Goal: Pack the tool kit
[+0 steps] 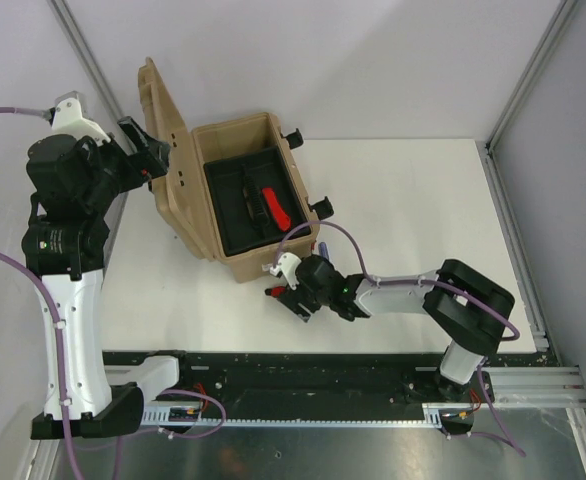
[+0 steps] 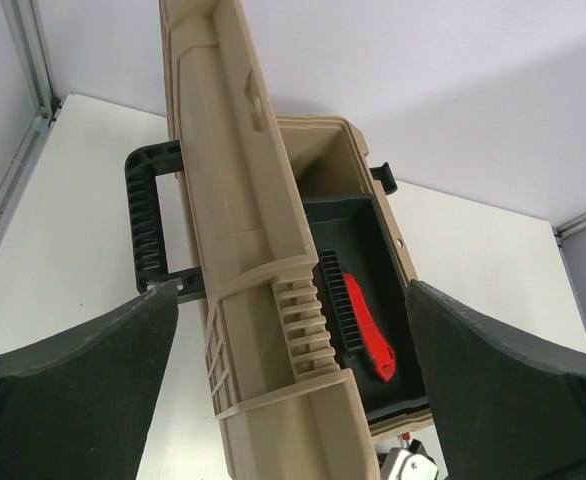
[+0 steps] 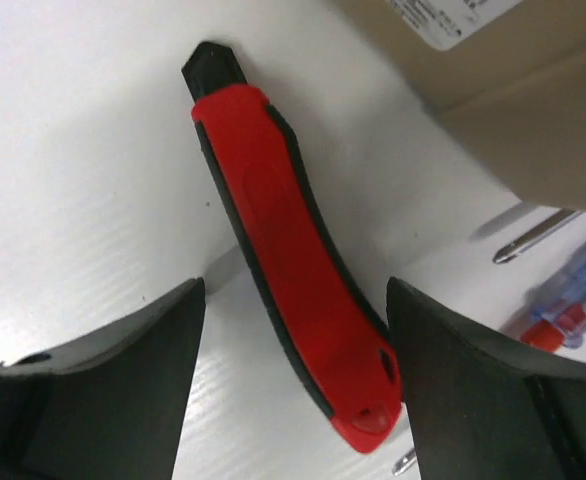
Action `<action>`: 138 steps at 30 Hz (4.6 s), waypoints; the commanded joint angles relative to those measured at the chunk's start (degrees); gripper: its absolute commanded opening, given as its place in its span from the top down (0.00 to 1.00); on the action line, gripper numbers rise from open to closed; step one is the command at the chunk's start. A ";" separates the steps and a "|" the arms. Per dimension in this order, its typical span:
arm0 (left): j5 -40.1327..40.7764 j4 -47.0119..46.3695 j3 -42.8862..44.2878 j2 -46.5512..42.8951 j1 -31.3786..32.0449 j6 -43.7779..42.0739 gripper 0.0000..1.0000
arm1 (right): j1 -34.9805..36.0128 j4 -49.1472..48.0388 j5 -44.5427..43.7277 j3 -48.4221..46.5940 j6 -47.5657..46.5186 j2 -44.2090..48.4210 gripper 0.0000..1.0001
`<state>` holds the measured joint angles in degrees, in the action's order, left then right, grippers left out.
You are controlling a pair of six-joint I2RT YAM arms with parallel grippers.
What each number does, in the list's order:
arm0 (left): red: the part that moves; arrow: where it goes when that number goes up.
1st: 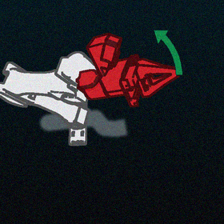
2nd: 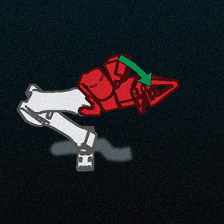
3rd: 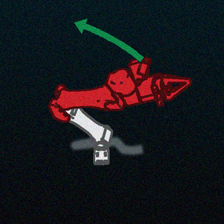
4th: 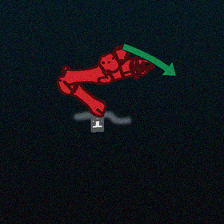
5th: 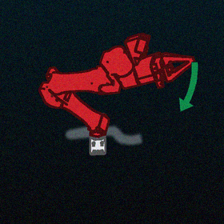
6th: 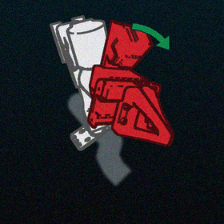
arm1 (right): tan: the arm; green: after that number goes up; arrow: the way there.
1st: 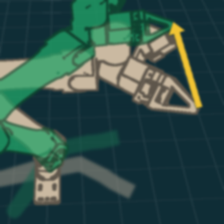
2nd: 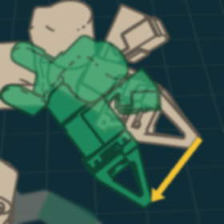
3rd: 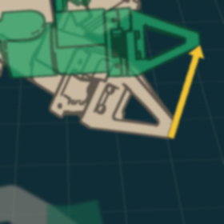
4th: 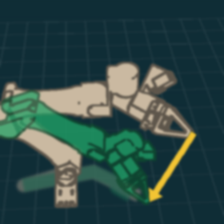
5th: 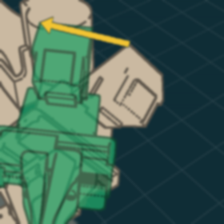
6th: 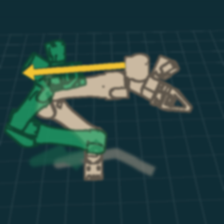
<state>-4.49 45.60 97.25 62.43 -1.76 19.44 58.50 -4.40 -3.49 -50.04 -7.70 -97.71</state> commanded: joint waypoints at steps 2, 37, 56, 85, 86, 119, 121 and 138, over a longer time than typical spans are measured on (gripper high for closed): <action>0.61 -1.02 0.01 -1.31 0.33 -1.41 0.01 | 0.86 -3.91 -5.83 3.49 2.06 3.14 0.23; -1.52 -1.11 -0.90 -1.22 0.48 -0.52 0.01 | 8.44 -1.52 -12.89 8.42 15.55 0.75 0.39; -1.47 -1.07 -0.30 -1.03 0.70 -0.41 0.01 | 9.94 7.93 -12.84 4.26 12.97 3.21 0.86; -3.18 -1.04 0.83 -1.52 0.79 0.44 0.01 | -4.34 4.68 -8.55 -16.87 15.00 22.46 0.90; -3.39 -1.00 0.83 -1.61 0.79 0.52 0.01 | -5.41 3.66 -8.55 -18.48 14.87 20.05 0.89; -16.83 -2.52 5.87 -3.20 10.04 -3.62 0.01 | -9.70 20.11 -22.27 -54.04 23.38 -12.18 0.23; -16.97 -2.91 5.17 -3.26 10.66 -3.23 0.01 | -10.09 20.59 -22.40 -53.61 23.71 -9.48 0.21; 8.20 -6.44 -2.39 12.39 44.68 8.71 0.02 | -30.44 29.93 -9.53 -22.90 32.72 19.36 0.28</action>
<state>-7.68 39.83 97.84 69.08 36.16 22.26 29.91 20.40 -16.51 -78.15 22.68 -79.68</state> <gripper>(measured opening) 0.986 0.728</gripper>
